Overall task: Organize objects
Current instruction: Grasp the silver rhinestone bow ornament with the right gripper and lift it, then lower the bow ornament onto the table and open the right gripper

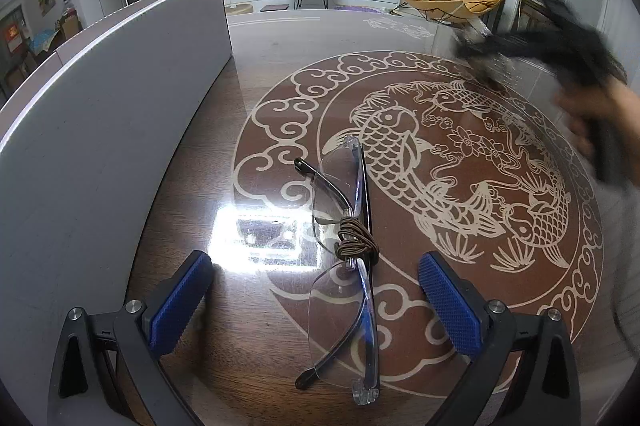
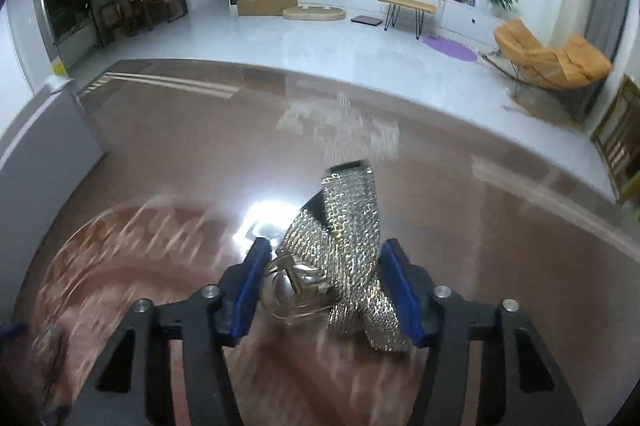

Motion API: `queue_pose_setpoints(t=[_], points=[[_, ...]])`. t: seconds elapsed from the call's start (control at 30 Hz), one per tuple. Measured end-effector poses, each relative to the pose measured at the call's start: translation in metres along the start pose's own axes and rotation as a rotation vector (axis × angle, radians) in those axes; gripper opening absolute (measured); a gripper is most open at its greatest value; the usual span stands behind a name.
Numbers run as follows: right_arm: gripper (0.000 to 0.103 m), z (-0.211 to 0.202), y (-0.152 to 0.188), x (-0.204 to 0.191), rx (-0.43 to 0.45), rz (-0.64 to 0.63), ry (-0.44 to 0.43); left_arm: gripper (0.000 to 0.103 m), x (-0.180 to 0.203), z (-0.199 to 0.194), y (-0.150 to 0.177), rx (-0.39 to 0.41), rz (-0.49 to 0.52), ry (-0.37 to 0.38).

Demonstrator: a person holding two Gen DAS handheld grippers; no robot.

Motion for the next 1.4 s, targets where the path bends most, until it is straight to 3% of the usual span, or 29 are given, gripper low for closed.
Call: queue_pose_setpoints(t=[0.27,0.37,0.4,0.43,0.5,0.6,0.7,0.8,0.9,1.07,1.4], points=[[0.055,-0.143,0.099,-0.029,-0.006,0.088,0.016,0.103,0.000,0.000,0.000,0.000,0.000,0.000],[0.056,-0.179,0.121,-0.035,-0.002,0.140,0.035,0.103,0.000,0.000,0.000,0.000,0.000,0.001],[0.059,-0.183,0.121,-0.035,0.002,0.138,0.046,0.103,0.000,0.000,0.000,0.000,0.000,0.001],[0.074,-0.187,0.122,-0.036,0.002,0.132,0.060,0.103,0.000,0.000,0.000,0.000,0.000,0.001],[0.093,-0.199,0.124,-0.034,0.014,0.145,0.114,0.103,0.000,0.000,0.000,0.000,0.000,0.001],[0.096,-0.216,0.133,-0.035,0.035,0.180,0.120,0.103,0.000,0.000,0.000,0.000,0.000,0.001],[0.096,-0.230,0.152,-0.036,-0.005,0.193,0.121,0.103,0.000,0.000,0.000,0.000,0.000,0.001],[0.097,-0.251,0.173,-0.047,0.013,0.157,0.091,0.103,0.000,0.000,0.000,0.000,0.000,0.001],[0.102,-0.255,0.193,-0.057,0.006,0.084,0.086,0.103,0.000,0.000,0.000,0.000,0.000,0.001],[0.102,-0.224,0.206,-0.047,-0.077,0.031,0.124,0.103,0.000,0.000,0.000,0.000,0.000,0.001],[0.103,-0.207,0.198,-0.045,-0.032,0.059,0.124,0.103,0.000,0.000,0.000,0.000,0.000,0.001]])
Point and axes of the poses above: each gripper's, at about its wrist camera, not at the fingertips, and z roughly the way its jaws point, x to its right, y to its underside, the point moved 4 cm from there along z, roughly the way its jaws point, and after that the axes turned 14 degrees about x, right-handed, at the moved point
